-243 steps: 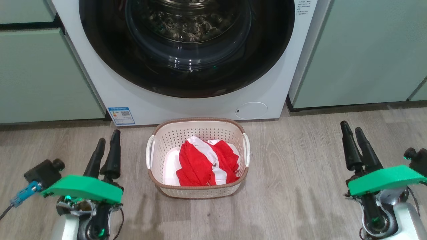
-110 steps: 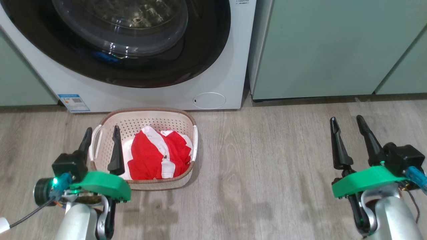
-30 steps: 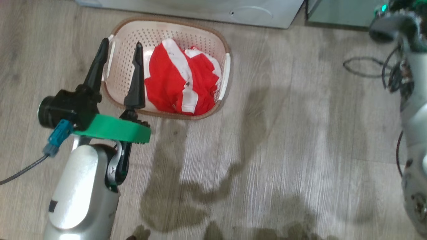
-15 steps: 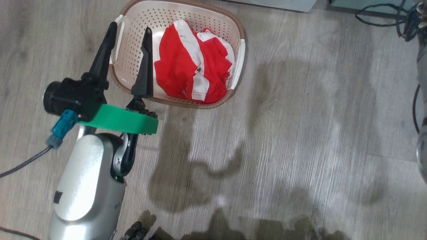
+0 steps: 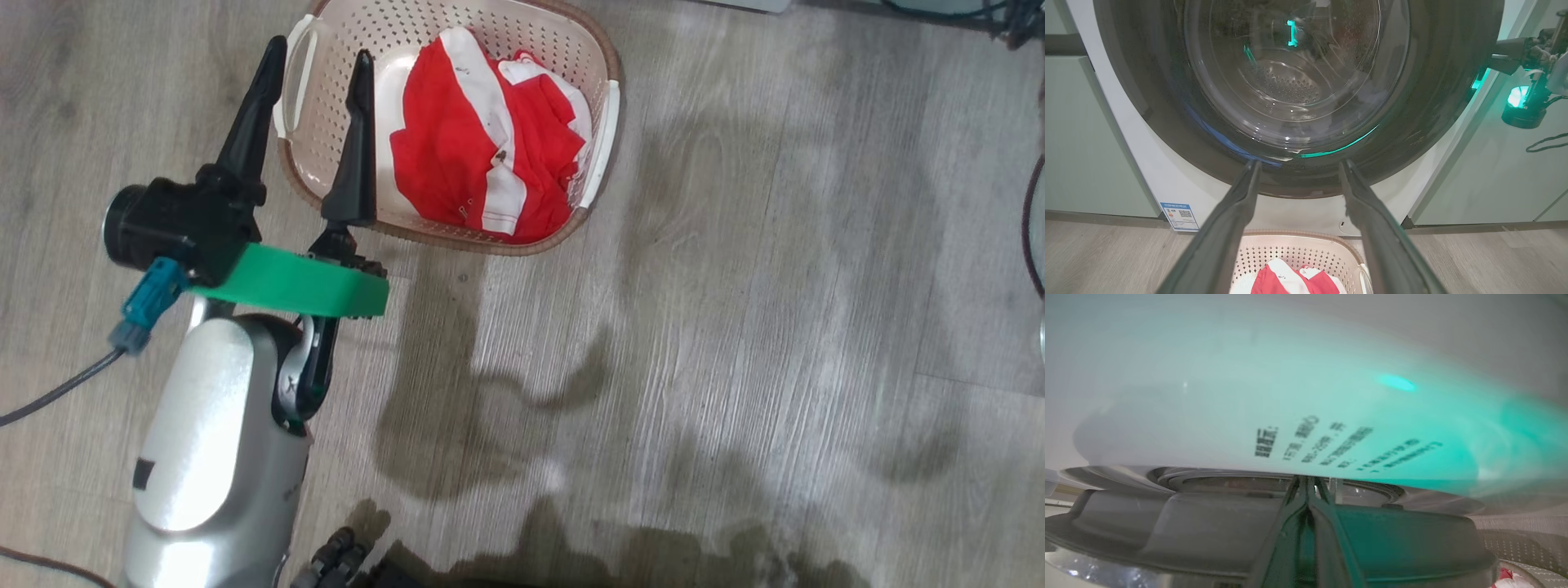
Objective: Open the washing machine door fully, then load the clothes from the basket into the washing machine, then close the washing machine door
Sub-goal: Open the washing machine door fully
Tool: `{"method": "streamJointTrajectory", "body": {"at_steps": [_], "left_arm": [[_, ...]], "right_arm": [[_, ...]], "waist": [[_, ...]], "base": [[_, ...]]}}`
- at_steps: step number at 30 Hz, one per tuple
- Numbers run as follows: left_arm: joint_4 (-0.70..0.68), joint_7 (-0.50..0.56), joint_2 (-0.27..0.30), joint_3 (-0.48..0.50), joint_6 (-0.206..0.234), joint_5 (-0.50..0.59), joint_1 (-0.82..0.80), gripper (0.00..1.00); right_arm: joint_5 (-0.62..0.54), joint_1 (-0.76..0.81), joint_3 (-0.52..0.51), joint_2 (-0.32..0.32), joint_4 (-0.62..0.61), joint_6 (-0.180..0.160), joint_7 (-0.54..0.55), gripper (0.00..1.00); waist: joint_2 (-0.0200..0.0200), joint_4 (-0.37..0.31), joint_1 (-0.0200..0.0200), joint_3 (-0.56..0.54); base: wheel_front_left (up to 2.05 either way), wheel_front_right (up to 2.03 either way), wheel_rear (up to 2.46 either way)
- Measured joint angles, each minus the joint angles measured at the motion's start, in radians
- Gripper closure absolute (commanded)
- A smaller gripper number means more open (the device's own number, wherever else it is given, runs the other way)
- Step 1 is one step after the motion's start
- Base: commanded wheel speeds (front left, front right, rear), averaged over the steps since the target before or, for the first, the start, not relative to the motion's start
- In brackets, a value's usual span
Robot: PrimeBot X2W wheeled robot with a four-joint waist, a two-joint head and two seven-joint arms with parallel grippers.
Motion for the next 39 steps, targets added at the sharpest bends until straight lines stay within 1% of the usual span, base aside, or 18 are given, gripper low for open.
{"method": "streamJointTrajectory", "body": {"at_steps": [7, 15, 22, 28, 33, 39], "left_arm": [[0.012, 0.0, -0.008, 0.005, -0.008, 0.008, -0.002, 0.0], [0.034, 0.0, -0.013, 0.01, -0.014, 0.017, -0.001, 0.0], [0.054, 0.0, -0.014, 0.022, -0.016, 0.017, 0.026, 0.0], [0.072, 0.0, -0.015, 0.031, -0.016, 0.017, 0.074, 0.0], [0.083, 0.0, -0.015, 0.039, -0.006, 0.017, 0.113, 0.0], [0.093, 0.0, -0.015, 0.044, 0.008, 0.016, 0.168, 0.0]], "right_arm": [[0.003, -0.009, -0.002, 0.0, 0.022, 0.0, 0.05, 1.0], [0.028, 0.035, 0.0, 0.0, -0.001, 0.0, 0.154, 1.0], [0.055, 0.146, 0.005, 0.0, -0.058, 0.0, 0.261, 1.0], [0.083, 0.263, 0.01, 0.004, -0.132, 0.0, 0.346, 1.0], [0.105, 0.375, 0.015, 0.012, -0.207, 0.0, 0.397, 1.0], [0.132, 0.516, 0.019, 0.032, -0.313, 0.0, 0.454, 1.0]], "waist": [[0.0, 0.0, 0.0, -0.009], [0.0, -0.011, 0.0, -0.055], [0.0, -0.015, 0.0, -0.114], [0.0, -0.003, -0.0001, -0.169], [0.0, 0.021, -0.0001, -0.218], [0.0001, 0.071, -0.0001, -0.274]], "base": [[0.0, 0.0, 0.0], [0.0, 0.0, 0.0], [0.0, 0.0, 0.0], [0.0, 0.0, 0.0], [0.0, 0.0, 0.0], [0.0, 0.0, 0.0]]}}
